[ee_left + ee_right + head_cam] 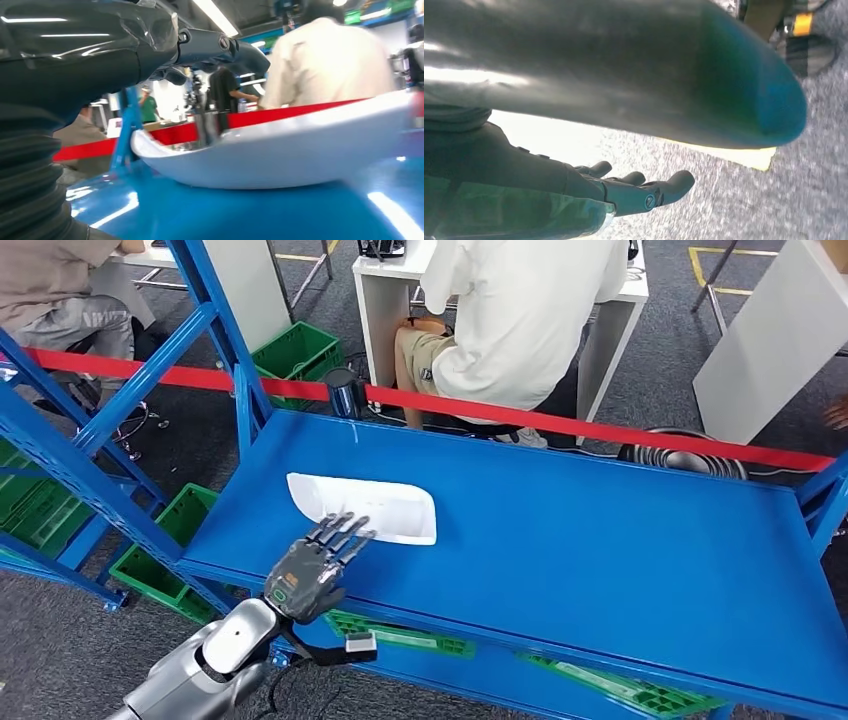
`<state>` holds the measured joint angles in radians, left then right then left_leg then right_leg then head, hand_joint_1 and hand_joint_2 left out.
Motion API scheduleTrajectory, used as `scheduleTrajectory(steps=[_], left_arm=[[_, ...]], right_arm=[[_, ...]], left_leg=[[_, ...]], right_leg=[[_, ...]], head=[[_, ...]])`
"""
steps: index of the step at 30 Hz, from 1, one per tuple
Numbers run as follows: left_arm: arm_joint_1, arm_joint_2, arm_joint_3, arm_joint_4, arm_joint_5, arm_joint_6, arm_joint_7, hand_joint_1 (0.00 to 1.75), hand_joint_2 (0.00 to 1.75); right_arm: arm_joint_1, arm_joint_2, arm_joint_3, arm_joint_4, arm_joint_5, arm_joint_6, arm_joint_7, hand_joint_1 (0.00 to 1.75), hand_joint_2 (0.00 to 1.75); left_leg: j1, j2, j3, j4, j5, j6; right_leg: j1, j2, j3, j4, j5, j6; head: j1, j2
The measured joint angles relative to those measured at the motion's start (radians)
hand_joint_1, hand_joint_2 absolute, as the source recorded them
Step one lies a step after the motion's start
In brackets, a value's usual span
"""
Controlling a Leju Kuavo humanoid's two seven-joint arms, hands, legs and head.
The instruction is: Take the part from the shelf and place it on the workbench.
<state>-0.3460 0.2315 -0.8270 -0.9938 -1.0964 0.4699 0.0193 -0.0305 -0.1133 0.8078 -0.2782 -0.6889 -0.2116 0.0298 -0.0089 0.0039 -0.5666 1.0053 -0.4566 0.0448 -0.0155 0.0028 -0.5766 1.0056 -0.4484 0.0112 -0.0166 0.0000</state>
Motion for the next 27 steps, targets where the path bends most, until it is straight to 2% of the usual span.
scheduleTrajectory(steps=[2, 3, 4, 6, 7, 8, 9, 10, 12, 18, 20, 22, 23, 24, 25, 27], left_arm=[[-0.016, -0.004, 0.009, 0.036, 0.000, 0.019, -0.005, 0.00, 1.75], [-0.026, -0.008, 0.013, 0.055, -0.001, 0.030, -0.010, 0.00, 1.75], [-0.037, -0.014, 0.017, 0.075, -0.002, 0.040, -0.014, 0.00, 1.75], [-0.057, -0.028, 0.023, 0.119, -0.007, 0.064, -0.024, 0.00, 1.75], [-0.064, -0.034, 0.026, 0.142, -0.010, 0.073, -0.029, 0.00, 1.75], [-0.068, -0.040, 0.027, 0.164, -0.012, 0.082, -0.033, 0.00, 1.75], [-0.073, -0.044, 0.029, 0.183, -0.014, 0.088, -0.036, 0.00, 1.75], [-0.077, -0.048, 0.029, 0.196, -0.014, 0.091, -0.038, 0.00, 1.75], [-0.081, -0.052, 0.031, 0.206, -0.014, 0.095, -0.039, 0.00, 1.75], [-0.082, -0.053, 0.031, 0.209, -0.014, 0.095, -0.040, 0.00, 1.75], [-0.085, -0.055, 0.031, 0.214, -0.014, 0.095, -0.040, 0.00, 1.75], [-0.090, -0.057, 0.032, 0.221, -0.014, 0.096, -0.040, 0.00, 1.75], [-0.093, -0.059, 0.032, 0.227, -0.014, 0.096, -0.041, 0.00, 1.75], [-0.097, -0.060, 0.034, 0.235, -0.014, 0.097, -0.041, 0.00, 1.75], [-0.102, -0.062, 0.037, 0.246, -0.016, 0.098, -0.041, 0.00, 1.75], [-0.111, -0.067, 0.042, 0.274, -0.024, 0.111, -0.042, 0.00, 1.75]], right_arm=[[-0.001, -0.001, 0.004, -0.002, 0.000, -0.001, 0.001, 0.00, 0.00], [-0.002, -0.001, 0.005, -0.003, 0.000, -0.002, 0.002, 0.00, 0.00], [-0.003, -0.002, 0.006, -0.003, 0.000, -0.004, 0.002, 0.00, 0.00], [-0.004, -0.005, 0.009, -0.004, 0.000, -0.007, 0.003, 0.00, 0.00], [-0.004, -0.006, 0.010, -0.004, -0.001, -0.008, 0.003, 0.00, 0.00], [-0.004, -0.008, 0.011, -0.004, -0.002, -0.009, 0.003, 0.00, 0.00], [-0.003, -0.009, 0.011, -0.004, -0.003, -0.009, 0.003, 0.00, 0.00], [-0.002, -0.010, 0.011, -0.004, -0.003, -0.009, 0.003, 0.00, 0.00], [-0.002, -0.011, 0.012, -0.004, -0.003, -0.010, 0.003, 0.00, 0.00], [-0.002, -0.011, 0.012, -0.004, -0.003, -0.010, 0.003, 0.00, 0.00], [-0.002, -0.012, 0.012, -0.004, -0.003, -0.010, 0.003, 0.00, 0.00], [-0.003, -0.014, 0.012, -0.004, -0.003, -0.010, 0.003, 0.00, 0.00], [-0.004, -0.014, 0.012, -0.004, -0.003, -0.010, 0.003, 0.00, 0.00], [-0.005, -0.014, 0.012, -0.004, -0.003, -0.010, 0.003, 0.00, 0.00], [-0.005, -0.014, 0.012, -0.005, -0.003, -0.010, 0.003, 0.00, 0.00], [-0.005, -0.014, 0.013, -0.005, -0.003, -0.012, 0.003, 0.00, 0.00]], left_leg=[[0.000, 0.002, 0.007, -0.019, 0.011, 0.006], [0.002, 0.002, 0.012, -0.033, 0.020, 0.011], [0.005, 0.003, 0.017, -0.046, 0.029, 0.015], [0.005, 0.003, 0.017, -0.055, 0.036, 0.020], [0.004, 0.003, 0.016, -0.054, 0.036, 0.020], [0.003, 0.003, 0.016, -0.054, 0.036, 0.020], [0.003, 0.003, 0.016, -0.052, 0.036, 0.019], [0.003, 0.002, 0.016, -0.051, 0.035, 0.018], [0.003, 0.002, 0.016, -0.050, 0.034, 0.017], [0.003, 0.001, 0.016, -0.049, 0.034, 0.016], [0.004, 0.001, 0.016, -0.046, 0.032, 0.014], [0.004, 0.000, 0.015, -0.040, 0.029, 0.009], [0.002, 0.000, 0.013, -0.034, 0.025, 0.004], [0.001, 0.000, 0.009, -0.029, 0.022, -0.002], [0.002, -0.001, -0.011, 0.012, -0.003, -0.014], [0.011, -0.002, -0.088, 0.172, -0.080, -0.038]], right_leg=[[0.001, -0.001, 0.000, -0.004, 0.002, 0.008], [0.002, -0.002, -0.008, 0.010, -0.006, 0.009], [0.003, -0.002, -0.026, 0.045, -0.024, 0.007], [0.000, -0.002, -0.089, 0.175, -0.078, 0.000], [-0.001, -0.002, -0.121, 0.240, -0.101, 0.001], [-0.004, -0.002, -0.140, 0.279, -0.110, 0.007], [-0.006, -0.002, -0.140, 0.278, -0.104, 0.017], [-0.008, -0.003, -0.129, 0.255, -0.091, 0.026], [-0.011, -0.003, -0.105, 0.205, -0.068, 0.038], [-0.012, -0.003, -0.096, 0.187, -0.061, 0.040], [-0.014, -0.004, -0.073, 0.141, -0.044, 0.046], [-0.017, -0.005, -0.034, 0.063, -0.017, 0.053], [-0.017, -0.006, -0.016, 0.028, -0.007, 0.052], [-0.015, -0.005, -0.007, 0.008, -0.001, 0.042], [-0.015, -0.004, -0.002, -0.003, 0.002, 0.027], [-0.015, -0.002, -0.002, -0.005, 0.005, -0.001]], head=[[-0.001, 0.000], [0.000, 0.000], [0.001, 0.000], [0.003, 0.000], [0.003, 0.000], [0.003, 0.000], [0.003, 0.000], [0.003, 0.000], [0.004, 0.000], [0.003, 0.000], [0.003, 0.000], [0.004, 0.000], [0.004, 0.000], [0.004, 0.000], [0.002, 0.000], [-0.001, 0.000]])
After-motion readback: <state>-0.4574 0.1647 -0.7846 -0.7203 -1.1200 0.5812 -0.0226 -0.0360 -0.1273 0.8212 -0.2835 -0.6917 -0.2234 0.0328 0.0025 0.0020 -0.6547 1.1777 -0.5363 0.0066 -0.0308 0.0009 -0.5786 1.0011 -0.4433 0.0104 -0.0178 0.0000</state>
